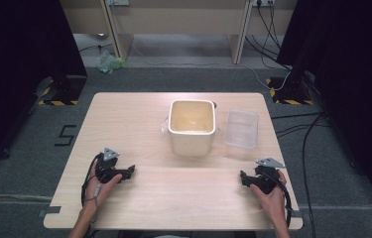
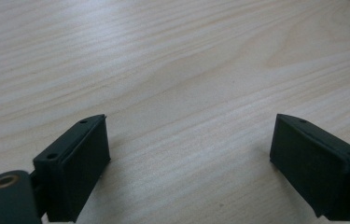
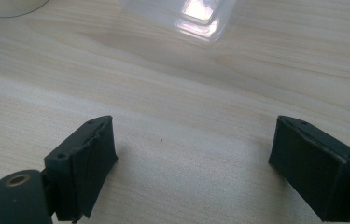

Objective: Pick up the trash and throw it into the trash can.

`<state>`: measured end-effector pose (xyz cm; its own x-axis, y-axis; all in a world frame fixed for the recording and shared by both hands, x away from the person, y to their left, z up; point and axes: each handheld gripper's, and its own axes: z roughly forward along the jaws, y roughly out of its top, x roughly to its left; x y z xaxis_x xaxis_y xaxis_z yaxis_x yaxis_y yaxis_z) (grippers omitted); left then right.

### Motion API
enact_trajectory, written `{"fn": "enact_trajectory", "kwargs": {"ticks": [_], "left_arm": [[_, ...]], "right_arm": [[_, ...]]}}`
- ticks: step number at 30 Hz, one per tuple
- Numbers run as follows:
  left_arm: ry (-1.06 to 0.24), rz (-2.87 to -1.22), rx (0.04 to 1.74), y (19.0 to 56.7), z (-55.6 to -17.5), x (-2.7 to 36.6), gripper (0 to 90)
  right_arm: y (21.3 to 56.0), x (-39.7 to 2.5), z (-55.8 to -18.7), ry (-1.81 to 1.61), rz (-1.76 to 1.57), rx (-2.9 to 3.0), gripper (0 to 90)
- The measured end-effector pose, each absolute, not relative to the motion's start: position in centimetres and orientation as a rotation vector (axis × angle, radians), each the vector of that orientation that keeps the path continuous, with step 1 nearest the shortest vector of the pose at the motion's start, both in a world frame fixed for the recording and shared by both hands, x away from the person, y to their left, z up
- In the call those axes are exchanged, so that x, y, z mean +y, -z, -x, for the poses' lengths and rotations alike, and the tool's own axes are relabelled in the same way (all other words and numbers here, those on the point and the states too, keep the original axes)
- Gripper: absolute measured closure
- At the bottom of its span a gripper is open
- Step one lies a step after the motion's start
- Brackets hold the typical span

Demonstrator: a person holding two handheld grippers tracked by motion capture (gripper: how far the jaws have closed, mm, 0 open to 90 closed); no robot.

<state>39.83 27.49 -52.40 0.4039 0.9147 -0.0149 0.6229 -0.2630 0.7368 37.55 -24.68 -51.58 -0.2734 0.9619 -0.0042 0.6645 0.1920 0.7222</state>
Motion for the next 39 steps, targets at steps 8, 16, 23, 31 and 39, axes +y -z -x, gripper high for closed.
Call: {"fn": "enact_trajectory", "kwargs": {"ticks": [8,16,23,31,39], "left_arm": [[-0.556,-1.989,1.308,52.4,-39.9,27.5,10.7],[-0.556,-1.989,1.308,52.4,-39.9,27.5,10.6],[-0.556,-1.989,1.308,52.4,-39.9,27.5,10.5],[-0.556,-1.992,1.308,52.4,-39.9,27.4,10.1],[-0.556,-1.991,1.308,52.4,-39.9,27.4,10.0]], "right_arm": [[51.0,-25.5,-37.7,-0.915,-1.541,1.976,20.9],[47.3,-26.4,-39.3,-1.015,-1.526,1.880,21.6],[45.8,-26.3,-42.0,-1.032,-1.539,1.849,23.6],[45.4,-25.9,-44.6,-0.964,-1.535,1.843,26.7],[46.1,-26.3,-45.2,-0.932,-1.558,1.844,27.4]]}}
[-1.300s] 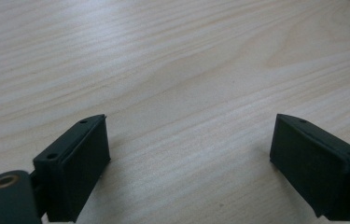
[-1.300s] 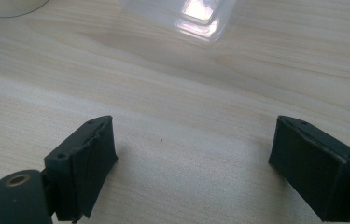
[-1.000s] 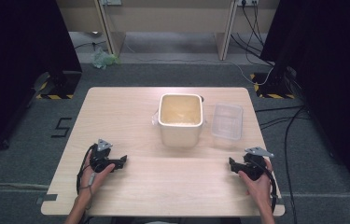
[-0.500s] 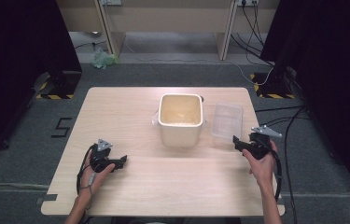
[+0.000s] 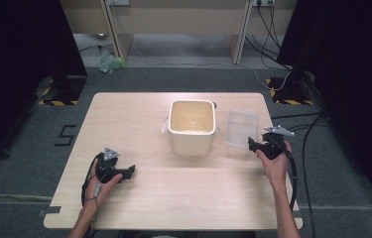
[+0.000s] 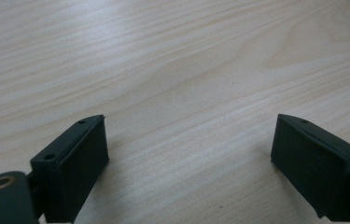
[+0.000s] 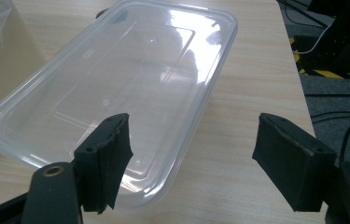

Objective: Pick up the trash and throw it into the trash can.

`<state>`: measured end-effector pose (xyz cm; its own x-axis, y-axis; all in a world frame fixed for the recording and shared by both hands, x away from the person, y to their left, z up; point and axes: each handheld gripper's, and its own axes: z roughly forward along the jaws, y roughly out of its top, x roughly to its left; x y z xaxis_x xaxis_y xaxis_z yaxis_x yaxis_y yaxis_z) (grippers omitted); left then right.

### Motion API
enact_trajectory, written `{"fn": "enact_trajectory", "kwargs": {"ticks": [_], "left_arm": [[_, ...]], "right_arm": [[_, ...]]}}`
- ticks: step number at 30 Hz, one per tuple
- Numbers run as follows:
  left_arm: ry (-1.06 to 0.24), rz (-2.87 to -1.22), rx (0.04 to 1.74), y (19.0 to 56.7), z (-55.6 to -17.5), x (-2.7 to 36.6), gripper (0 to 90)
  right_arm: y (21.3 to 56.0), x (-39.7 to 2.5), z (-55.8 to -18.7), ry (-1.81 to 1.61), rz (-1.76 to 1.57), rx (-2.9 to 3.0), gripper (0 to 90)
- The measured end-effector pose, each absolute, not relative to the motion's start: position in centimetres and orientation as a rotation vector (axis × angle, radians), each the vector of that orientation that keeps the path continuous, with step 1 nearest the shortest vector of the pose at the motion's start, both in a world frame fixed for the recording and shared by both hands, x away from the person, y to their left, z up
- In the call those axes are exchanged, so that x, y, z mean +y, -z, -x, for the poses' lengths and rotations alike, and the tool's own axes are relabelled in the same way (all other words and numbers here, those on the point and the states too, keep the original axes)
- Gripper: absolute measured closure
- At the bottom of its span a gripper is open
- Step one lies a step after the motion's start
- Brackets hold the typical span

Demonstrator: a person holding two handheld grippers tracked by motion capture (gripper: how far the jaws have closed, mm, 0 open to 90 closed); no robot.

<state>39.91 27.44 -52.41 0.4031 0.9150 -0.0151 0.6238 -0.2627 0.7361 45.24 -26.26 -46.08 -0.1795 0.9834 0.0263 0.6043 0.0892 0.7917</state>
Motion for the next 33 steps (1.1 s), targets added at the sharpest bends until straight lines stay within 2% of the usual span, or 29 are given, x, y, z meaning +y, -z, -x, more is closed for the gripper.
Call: {"fn": "enact_trajectory", "kwargs": {"ticks": [13,25,33], "left_arm": [[-0.558,-1.992,1.309,52.4,-39.9,27.4,10.0],[-0.560,-1.993,1.309,52.4,-39.9,27.4,10.0],[-0.560,-1.993,1.309,52.4,-39.9,27.4,10.0]], "right_arm": [[46.0,-25.8,-41.2,-0.992,-1.490,1.954,28.4],[46.4,-24.6,-35.1,-1.109,-1.419,2.065,28.5],[46.4,-23.6,-33.1,-1.154,-1.330,2.166,30.9]]}}
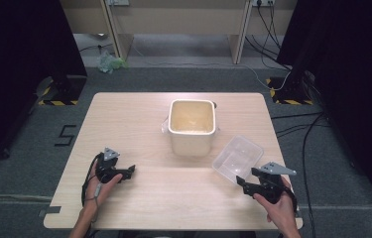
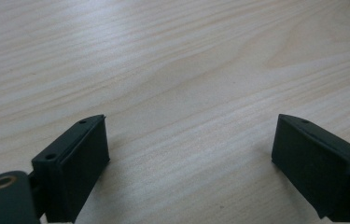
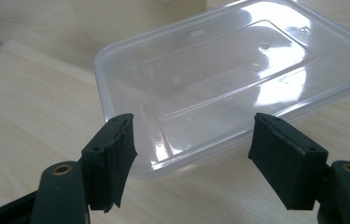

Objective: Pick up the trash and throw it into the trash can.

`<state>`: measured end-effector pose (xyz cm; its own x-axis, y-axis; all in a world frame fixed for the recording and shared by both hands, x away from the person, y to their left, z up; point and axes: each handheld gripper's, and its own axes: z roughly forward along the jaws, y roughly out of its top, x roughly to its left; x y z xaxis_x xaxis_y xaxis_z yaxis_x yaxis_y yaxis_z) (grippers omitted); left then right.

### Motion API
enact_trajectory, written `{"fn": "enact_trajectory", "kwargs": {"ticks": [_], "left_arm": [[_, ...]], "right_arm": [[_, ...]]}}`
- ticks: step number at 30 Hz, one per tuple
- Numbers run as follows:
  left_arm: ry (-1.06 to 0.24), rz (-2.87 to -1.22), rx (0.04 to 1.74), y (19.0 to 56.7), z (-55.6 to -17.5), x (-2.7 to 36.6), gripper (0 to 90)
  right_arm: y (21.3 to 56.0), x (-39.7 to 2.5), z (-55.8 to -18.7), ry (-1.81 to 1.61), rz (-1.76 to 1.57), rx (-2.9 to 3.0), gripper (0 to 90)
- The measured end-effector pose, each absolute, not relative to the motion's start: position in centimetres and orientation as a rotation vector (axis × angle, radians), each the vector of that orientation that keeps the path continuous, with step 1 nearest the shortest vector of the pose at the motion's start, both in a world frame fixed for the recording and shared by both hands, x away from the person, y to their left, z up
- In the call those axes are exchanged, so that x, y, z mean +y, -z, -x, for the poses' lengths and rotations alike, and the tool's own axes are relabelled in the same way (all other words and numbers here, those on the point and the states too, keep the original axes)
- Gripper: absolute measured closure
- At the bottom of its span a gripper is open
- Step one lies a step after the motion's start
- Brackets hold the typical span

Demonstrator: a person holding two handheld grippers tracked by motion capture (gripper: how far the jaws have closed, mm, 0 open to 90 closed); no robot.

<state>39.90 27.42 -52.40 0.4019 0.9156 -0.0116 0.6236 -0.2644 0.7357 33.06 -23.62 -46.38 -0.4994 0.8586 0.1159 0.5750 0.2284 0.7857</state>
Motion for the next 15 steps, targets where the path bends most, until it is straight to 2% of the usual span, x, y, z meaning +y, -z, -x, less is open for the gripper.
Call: {"fn": "enact_trajectory", "kwargs": {"ticks": [6,9,15], "left_arm": [[-0.560,-1.993,1.309,52.4,-39.9,27.4,10.0],[-0.560,-1.993,1.309,52.4,-39.9,27.4,10.0],[-0.560,-1.993,1.309,52.4,-39.9,27.4,10.0]], "right_arm": [[45.9,-24.3,-33.9,-1.174,-1.376,2.108,27.4],[45.7,-25.6,-36.1,-1.109,-1.451,1.999,24.0],[46.0,-26.6,-38.9,-1.074,-1.497,1.944,23.3]]}}
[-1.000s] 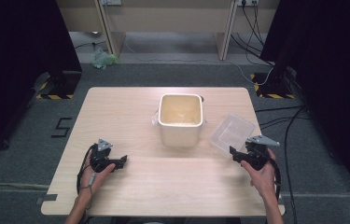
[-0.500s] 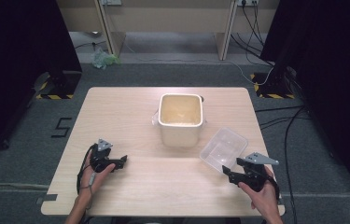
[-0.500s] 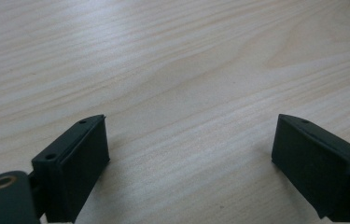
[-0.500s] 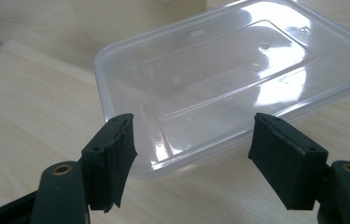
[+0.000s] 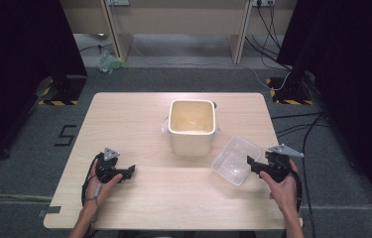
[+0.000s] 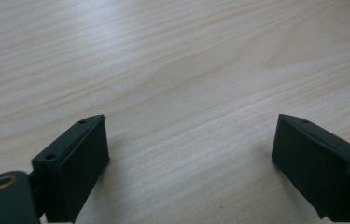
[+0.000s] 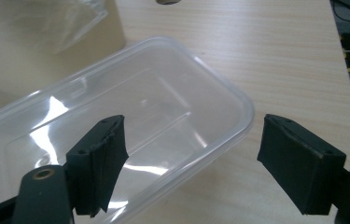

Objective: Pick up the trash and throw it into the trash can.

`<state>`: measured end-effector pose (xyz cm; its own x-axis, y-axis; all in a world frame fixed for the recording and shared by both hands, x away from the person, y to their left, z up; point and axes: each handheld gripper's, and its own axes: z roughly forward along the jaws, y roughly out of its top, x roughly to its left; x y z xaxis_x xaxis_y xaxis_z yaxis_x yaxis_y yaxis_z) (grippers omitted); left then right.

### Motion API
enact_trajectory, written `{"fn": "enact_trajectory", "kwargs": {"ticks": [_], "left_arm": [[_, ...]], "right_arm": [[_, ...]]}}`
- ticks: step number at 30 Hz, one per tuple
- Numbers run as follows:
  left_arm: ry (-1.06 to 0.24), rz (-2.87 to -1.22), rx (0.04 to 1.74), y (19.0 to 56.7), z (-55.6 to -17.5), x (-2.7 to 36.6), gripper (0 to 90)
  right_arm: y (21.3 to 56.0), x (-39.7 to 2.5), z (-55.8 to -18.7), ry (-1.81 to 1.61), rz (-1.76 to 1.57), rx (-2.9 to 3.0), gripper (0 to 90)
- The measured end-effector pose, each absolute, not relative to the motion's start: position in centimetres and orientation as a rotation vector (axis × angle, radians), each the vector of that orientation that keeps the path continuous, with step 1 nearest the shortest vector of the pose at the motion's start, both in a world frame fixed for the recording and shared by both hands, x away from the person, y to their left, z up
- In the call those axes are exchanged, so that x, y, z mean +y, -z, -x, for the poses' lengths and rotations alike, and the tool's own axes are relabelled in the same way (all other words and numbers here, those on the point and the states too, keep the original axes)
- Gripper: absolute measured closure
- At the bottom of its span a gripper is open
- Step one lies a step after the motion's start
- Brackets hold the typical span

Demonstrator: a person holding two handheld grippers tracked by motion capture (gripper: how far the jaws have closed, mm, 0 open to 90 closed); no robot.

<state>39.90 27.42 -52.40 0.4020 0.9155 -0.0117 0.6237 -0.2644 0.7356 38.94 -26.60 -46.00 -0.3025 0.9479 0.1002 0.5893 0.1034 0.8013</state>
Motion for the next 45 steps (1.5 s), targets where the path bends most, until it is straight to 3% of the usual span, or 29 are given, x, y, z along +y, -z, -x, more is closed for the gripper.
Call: {"fn": "enact_trajectory", "kwargs": {"ticks": [9,29,45], "left_arm": [[-0.560,-1.993,1.309,52.4,-39.9,27.4,10.0],[-0.560,-1.993,1.309,52.4,-39.9,27.4,10.0],[-0.560,-1.993,1.309,52.4,-39.9,27.4,10.0]], "right_arm": [[47.3,-27.3,-42.3,-1.189,-1.522,2.032,23.4],[47.4,-21.6,-37.9,-1.247,-1.291,2.271,21.2],[47.4,-14.5,-39.2,-1.253,-1.148,2.373,18.3]]}}
